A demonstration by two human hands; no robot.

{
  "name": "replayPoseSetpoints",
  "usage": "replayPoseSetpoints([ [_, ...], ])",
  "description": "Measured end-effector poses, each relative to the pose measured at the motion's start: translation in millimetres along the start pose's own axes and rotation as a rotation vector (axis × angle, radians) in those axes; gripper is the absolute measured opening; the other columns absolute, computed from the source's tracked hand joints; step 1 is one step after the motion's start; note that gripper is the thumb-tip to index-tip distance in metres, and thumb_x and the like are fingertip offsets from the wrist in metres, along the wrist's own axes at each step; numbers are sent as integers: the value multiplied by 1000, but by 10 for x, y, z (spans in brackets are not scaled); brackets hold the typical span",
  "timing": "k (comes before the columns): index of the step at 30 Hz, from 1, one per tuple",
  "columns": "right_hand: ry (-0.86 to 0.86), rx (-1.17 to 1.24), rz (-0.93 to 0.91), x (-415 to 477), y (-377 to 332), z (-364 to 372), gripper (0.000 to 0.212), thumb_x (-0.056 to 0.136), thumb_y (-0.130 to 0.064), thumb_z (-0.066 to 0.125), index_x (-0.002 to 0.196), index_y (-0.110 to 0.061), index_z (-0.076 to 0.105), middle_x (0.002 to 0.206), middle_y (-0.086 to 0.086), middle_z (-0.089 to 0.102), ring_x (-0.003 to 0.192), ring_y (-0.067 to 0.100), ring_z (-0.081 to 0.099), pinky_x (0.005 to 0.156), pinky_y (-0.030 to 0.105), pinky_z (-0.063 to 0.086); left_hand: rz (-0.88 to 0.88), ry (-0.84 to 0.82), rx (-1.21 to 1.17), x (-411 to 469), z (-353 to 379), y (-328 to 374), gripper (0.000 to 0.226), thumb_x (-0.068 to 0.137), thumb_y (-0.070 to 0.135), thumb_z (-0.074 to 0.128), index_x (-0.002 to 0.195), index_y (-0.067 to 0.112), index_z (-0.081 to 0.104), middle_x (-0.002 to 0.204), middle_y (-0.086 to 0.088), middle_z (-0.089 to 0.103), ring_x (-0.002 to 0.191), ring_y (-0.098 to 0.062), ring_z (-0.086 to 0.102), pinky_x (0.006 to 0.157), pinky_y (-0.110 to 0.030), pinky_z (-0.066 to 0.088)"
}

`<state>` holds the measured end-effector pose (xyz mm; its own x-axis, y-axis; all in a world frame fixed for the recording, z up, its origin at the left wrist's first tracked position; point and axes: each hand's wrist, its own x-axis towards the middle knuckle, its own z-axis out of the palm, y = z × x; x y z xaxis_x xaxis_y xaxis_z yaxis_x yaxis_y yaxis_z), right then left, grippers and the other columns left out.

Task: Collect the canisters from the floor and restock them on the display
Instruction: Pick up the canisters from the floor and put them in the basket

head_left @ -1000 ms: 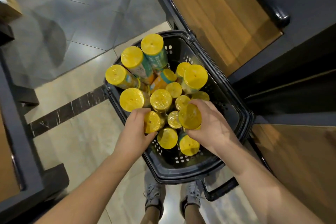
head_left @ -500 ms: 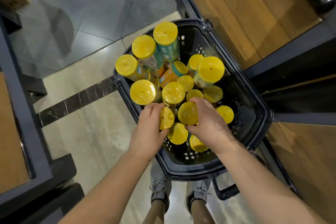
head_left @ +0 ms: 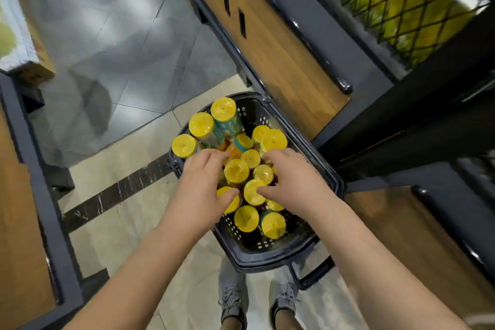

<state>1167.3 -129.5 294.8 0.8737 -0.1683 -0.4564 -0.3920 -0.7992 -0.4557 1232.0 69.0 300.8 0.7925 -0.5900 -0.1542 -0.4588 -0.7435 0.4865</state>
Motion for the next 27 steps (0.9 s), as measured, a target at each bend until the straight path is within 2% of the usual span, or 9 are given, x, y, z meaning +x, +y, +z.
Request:
replayPoseSetpoints([
  [3, 113, -64, -42, -289, -243, -652, 70, 84, -46, 74, 144, -24, 43, 139, 3, 47, 130, 27, 45, 105, 43, 43, 88, 42, 107, 124, -651, 431, 70, 71, 32, 88, 133, 18, 58, 136, -4, 51, 127, -29, 43, 107, -39, 35],
  [5, 181, -88, -49, -523, -409, -1135, 72, 85, -48, 73, 146, -26, 42, 141, 2, 45, 133, 28, 43, 107, 42, 40, 127, 54, 168, 182, -1092, 758, 70, 71, 32, 88, 132, 15, 60, 136, -8, 53, 127, -32, 43, 107, -39, 32],
  [10, 426, -187, -84, -1392, -718, -2309, 64, 85, -45, 72, 140, -25, 48, 137, 2, 49, 129, 28, 47, 105, 43, 43, 279, 104, 280, 94, -2153, 1689, 73, 72, 41, 86, 134, 17, 59, 142, -8, 50, 135, -33, 39, 109, -52, 40],
  [12, 489, -220, -84, -1806, -805, -2734, 64, 84, -44, 71, 141, -25, 49, 139, 2, 48, 127, 28, 48, 103, 41, 43, 378, 137, 301, -8, -2518, 2062, 73, 75, 46, 82, 138, 19, 56, 145, -5, 48, 137, -29, 36, 111, -51, 38],
  [15, 579, -229, -57, -2428, -877, -3259, 64, 86, -42, 70, 144, -26, 48, 140, 3, 46, 126, 28, 48, 100, 40, 44, 504, 171, 327, -151, -2958, 2566, 73, 80, 49, 78, 142, 21, 53, 147, -3, 46, 139, -26, 34, 116, -41, 30],
  [19, 718, -232, 38, -3185, -956, -3648, 61, 83, -40, 72, 140, -26, 53, 133, 4, 51, 121, 28, 52, 96, 44, 48, 656, 158, 300, -338, -3322, 3124, 73, 85, 53, 73, 147, 24, 47, 149, -1, 41, 139, -25, 29, 115, -39, 28],
  [22, 833, -226, 134, -3667, -1036, -3787, 63, 83, -39, 74, 141, -27, 53, 136, 4, 53, 125, 29, 52, 99, 44, 46, 784, 129, 278, -393, -3491, 3465, 73, 86, 53, 71, 149, 28, 42, 151, 3, 35, 141, -23, 28, 115, -39, 30],
  [24, 907, -210, 239, -3980, -1087, -3781, 62, 85, -39, 73, 142, -27, 52, 138, 5, 52, 127, 28, 50, 101, 43, 45, 882, 115, 248, -436, -3573, 3685, 72, 84, 53, 73, 146, 29, 44, 150, 5, 36, 140, -21, 30, 113, -38, 33],
  [27, 979, -193, 416, -4446, -1132, -3648, 60, 88, -43, 70, 142, -28, 48, 140, 2, 49, 127, 28, 49, 99, 44, 46, 1024, 70, 216, -585, -3604, 4020, 69, 81, 54, 75, 140, 26, 52, 144, 2, 47, 134, -26, 39, 105, -33, 29],
])
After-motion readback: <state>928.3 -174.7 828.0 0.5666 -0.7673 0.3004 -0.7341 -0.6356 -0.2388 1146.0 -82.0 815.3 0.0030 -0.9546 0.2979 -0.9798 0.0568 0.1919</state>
